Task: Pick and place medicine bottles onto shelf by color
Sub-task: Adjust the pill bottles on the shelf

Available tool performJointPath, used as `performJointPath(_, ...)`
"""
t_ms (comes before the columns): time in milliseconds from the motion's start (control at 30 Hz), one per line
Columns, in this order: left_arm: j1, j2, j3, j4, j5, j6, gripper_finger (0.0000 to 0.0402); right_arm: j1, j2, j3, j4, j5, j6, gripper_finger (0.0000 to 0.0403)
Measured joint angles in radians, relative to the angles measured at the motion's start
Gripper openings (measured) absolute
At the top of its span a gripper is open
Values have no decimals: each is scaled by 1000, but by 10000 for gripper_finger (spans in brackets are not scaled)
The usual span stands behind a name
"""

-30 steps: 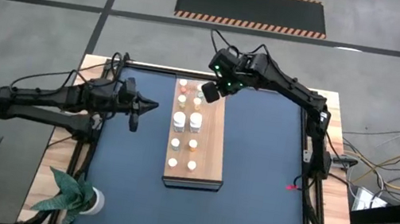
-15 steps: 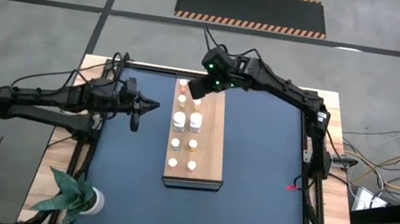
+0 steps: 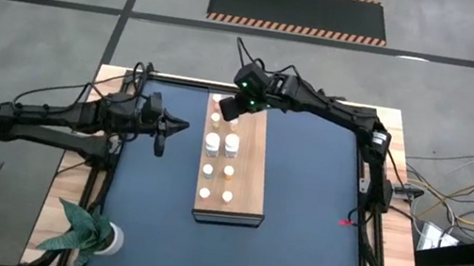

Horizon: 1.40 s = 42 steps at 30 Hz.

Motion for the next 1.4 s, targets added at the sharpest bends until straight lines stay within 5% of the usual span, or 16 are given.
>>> performJointPath(700, 0, 0, 0, 0, 0, 0, 0, -11, 0, -30, 42, 94, -46, 9)
performJointPath(1400, 0, 0, 0, 0, 0, 0, 0, -11, 1, -16, 87, 46, -45, 9)
